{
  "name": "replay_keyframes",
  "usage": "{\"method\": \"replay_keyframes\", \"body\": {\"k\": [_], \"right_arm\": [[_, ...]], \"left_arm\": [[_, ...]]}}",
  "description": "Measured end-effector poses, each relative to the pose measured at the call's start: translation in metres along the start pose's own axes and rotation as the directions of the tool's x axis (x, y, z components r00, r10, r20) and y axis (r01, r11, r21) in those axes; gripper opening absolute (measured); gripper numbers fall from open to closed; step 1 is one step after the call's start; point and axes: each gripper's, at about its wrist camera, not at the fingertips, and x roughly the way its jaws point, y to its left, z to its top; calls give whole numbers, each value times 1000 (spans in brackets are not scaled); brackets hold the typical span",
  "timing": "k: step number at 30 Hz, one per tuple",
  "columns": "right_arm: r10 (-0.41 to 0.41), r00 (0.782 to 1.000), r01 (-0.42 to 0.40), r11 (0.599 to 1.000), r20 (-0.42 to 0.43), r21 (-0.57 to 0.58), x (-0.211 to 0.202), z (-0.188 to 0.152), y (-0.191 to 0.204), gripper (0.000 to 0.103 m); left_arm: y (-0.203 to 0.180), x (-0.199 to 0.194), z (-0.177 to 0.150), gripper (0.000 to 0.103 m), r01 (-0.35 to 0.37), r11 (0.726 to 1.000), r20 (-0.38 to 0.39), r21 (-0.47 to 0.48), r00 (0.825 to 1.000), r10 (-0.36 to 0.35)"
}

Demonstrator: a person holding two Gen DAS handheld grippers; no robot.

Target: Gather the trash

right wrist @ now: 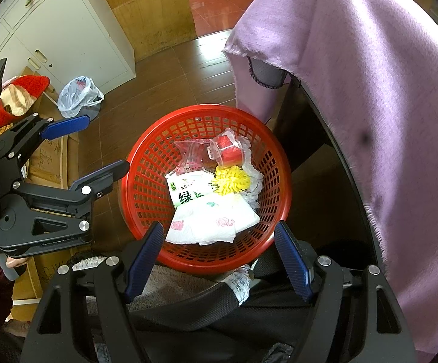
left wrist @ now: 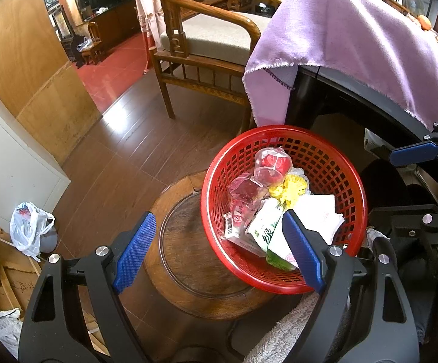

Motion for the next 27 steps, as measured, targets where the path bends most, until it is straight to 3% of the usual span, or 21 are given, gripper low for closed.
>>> {"method": "replay_keyframes", "body": {"k": [27], "right_arm": [[-1, 1000, 1, 1000, -1, 0, 0, -3, 1, 75]], "left_arm": [[2, 4, -1, 84, -15, 1000, -12, 9, 1000, 15]]}}
